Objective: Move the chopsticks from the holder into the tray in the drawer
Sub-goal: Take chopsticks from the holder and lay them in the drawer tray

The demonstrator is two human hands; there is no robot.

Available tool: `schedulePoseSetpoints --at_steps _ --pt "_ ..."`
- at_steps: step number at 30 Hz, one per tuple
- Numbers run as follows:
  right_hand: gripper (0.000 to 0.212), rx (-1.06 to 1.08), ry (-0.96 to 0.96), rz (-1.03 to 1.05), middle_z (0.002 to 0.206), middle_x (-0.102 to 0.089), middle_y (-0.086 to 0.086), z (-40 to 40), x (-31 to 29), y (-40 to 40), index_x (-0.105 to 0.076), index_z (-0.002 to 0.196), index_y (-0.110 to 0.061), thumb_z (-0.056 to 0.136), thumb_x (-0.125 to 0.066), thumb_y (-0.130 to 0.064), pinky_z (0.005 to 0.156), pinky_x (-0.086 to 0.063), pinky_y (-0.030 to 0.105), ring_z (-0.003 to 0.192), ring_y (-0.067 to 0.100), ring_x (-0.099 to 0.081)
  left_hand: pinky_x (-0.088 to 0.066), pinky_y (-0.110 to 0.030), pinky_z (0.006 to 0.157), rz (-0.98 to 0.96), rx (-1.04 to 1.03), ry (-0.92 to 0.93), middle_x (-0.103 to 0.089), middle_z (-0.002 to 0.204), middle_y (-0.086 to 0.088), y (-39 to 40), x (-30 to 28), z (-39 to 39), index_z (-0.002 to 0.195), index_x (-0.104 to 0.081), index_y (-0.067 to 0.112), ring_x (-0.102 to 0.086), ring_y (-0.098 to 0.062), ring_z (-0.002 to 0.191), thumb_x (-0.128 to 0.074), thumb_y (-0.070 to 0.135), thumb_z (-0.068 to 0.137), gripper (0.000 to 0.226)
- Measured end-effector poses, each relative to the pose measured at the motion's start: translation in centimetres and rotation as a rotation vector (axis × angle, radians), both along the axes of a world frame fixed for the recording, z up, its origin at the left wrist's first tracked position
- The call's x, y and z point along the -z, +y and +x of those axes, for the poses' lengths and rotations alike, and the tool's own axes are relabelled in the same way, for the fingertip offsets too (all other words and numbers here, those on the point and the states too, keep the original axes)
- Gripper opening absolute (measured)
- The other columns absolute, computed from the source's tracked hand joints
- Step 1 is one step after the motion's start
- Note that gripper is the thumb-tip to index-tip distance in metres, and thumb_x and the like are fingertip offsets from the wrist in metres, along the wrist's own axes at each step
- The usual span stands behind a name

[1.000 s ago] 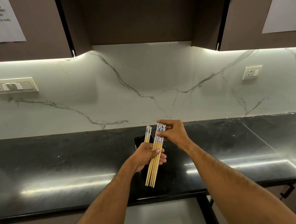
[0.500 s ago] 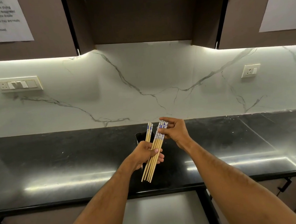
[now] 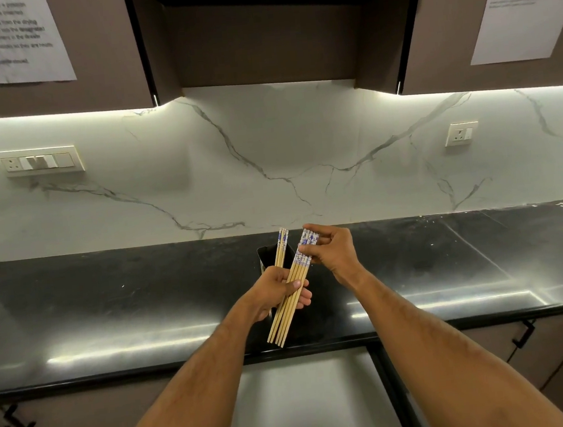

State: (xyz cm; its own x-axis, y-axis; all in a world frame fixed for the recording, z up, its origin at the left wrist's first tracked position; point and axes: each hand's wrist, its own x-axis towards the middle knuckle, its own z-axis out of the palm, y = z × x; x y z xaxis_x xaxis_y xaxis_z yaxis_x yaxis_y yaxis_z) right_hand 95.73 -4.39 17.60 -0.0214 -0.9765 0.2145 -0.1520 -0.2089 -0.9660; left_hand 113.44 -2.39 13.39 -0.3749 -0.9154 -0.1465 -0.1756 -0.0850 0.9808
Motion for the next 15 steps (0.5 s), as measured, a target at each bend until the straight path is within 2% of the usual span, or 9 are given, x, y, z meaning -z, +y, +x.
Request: schedulePoseSetpoints --at_steps 6,10,15 --pt "0.049 0.068 -0.082 0.012 0.103 -0.078 0.013 -0.3 0.2 2.0 -0.068 0.127 -0.006 0.081 -0.08 0.005 0.079 -0.065 0.038 0.088 0.022 -0.078 -0.061 -0.041 0.09 0.039 0.001 0.054 -0.077 0.104 -0.018 1.8 0.3 0.9 0.12 -0.066 -0.002 -0.075 -0.031 0.101 -0.056 0.01 0.102 0.024" --pt "0.049 0.094 -0.124 0.033 0.1 -0.079 0.012 -0.5 1.0 2.9 -0.069 0.126 -0.008 0.08 -0.08 0.005 0.078 -0.065 0.039 0.087 0.023 -0.079 -0.062 -0.041 0.087 0.022 -0.004 -0.008 -0.077 0.099 -0.019 2.9 0.5 0.9 0.118 -0.067 -0.002 -0.076 -0.03 0.096 -0.059 0.008 0.1 0.022" --pt "0.047 0.076 -0.177 0.04 0.093 -0.08 0.006 -1.1 1.9 3.6 -0.069 0.125 -0.009 0.081 -0.079 0.005 0.07 -0.064 0.029 0.084 0.021 -0.079 -0.064 -0.04 0.082 -0.002 -0.06 -0.099 -0.078 0.092 -0.016 3.5 0.5 0.2 0.112 -0.07 0.0 -0.078 -0.027 0.088 -0.063 0.009 0.098 0.018"
